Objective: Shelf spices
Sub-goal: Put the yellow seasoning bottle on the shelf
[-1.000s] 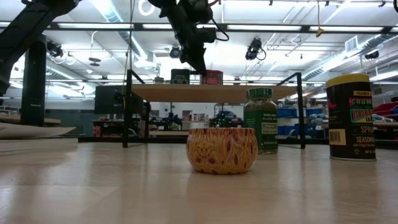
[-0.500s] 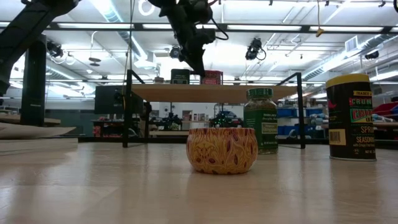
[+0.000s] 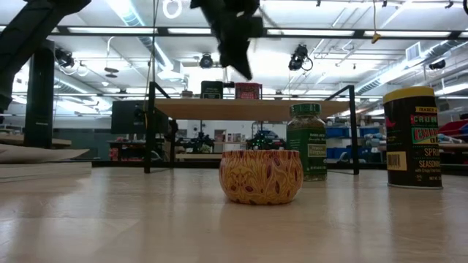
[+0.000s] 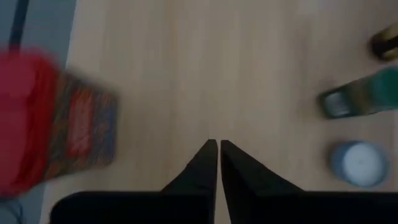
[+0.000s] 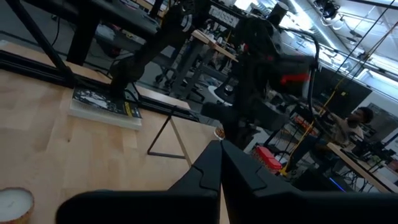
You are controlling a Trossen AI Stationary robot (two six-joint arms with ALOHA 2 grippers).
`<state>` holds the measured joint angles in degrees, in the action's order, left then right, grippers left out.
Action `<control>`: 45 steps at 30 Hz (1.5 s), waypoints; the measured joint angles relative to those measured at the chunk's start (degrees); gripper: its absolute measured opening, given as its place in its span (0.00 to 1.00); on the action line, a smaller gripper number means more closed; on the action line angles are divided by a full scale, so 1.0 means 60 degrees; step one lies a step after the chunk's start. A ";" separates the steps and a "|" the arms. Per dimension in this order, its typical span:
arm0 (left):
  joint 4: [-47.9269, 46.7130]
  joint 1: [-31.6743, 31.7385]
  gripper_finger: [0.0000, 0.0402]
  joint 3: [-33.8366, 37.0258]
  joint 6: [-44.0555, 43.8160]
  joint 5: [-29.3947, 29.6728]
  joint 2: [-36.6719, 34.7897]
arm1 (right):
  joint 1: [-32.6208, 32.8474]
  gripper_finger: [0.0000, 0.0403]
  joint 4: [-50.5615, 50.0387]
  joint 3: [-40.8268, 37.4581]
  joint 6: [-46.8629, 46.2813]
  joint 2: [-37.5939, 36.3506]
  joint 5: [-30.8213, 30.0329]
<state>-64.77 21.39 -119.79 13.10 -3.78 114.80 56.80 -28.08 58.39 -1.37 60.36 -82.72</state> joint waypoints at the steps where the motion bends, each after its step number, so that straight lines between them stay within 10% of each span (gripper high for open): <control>1: 0.0136 -0.0180 0.07 -0.0069 0.0000 0.0017 0.0000 | -0.0032 0.01 0.0000 0.0000 -0.0004 0.0000 0.0000; 23: 0.1592 -0.4078 0.70 0.0963 -0.0327 0.1171 -0.0024 | -0.0583 0.01 0.0119 0.0000 -0.0007 0.0022 0.0841; 45: 0.3566 -0.4896 0.69 0.2209 -0.2260 0.2436 0.0032 | -0.0591 0.14 0.1285 0.0000 0.1031 0.0084 0.2623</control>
<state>-43.38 -7.99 -106.54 -0.46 10.83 114.99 53.25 -20.37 58.39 4.82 60.86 -66.98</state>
